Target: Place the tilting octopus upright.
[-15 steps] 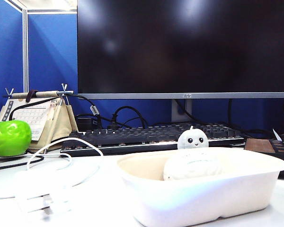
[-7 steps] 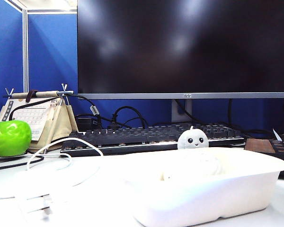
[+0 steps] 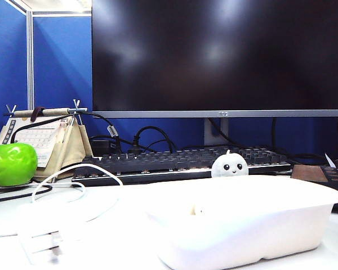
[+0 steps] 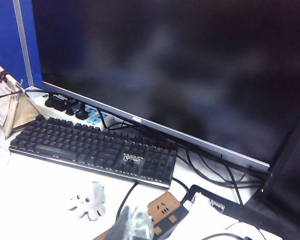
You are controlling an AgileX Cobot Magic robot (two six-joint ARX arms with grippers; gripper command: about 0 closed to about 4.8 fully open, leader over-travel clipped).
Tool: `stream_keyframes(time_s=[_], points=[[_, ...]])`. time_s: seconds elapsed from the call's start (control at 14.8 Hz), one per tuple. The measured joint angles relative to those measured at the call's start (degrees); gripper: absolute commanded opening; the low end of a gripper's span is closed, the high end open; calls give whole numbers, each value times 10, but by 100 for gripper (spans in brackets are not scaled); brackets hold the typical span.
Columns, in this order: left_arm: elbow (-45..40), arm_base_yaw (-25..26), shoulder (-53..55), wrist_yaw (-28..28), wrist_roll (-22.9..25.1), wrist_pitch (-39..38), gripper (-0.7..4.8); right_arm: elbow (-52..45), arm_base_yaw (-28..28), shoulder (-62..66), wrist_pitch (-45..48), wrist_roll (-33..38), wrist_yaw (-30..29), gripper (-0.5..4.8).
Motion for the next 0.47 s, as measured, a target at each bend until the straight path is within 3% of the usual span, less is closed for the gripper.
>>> stream_keyframes(time_s=[0.2,0.47], points=[[-108,0,1,35,1,72,48,-53,1,-61,16,2,48,-6],[-245,0,2,171,-2,281,48,-179,2,-137,119,2,60,-5]])
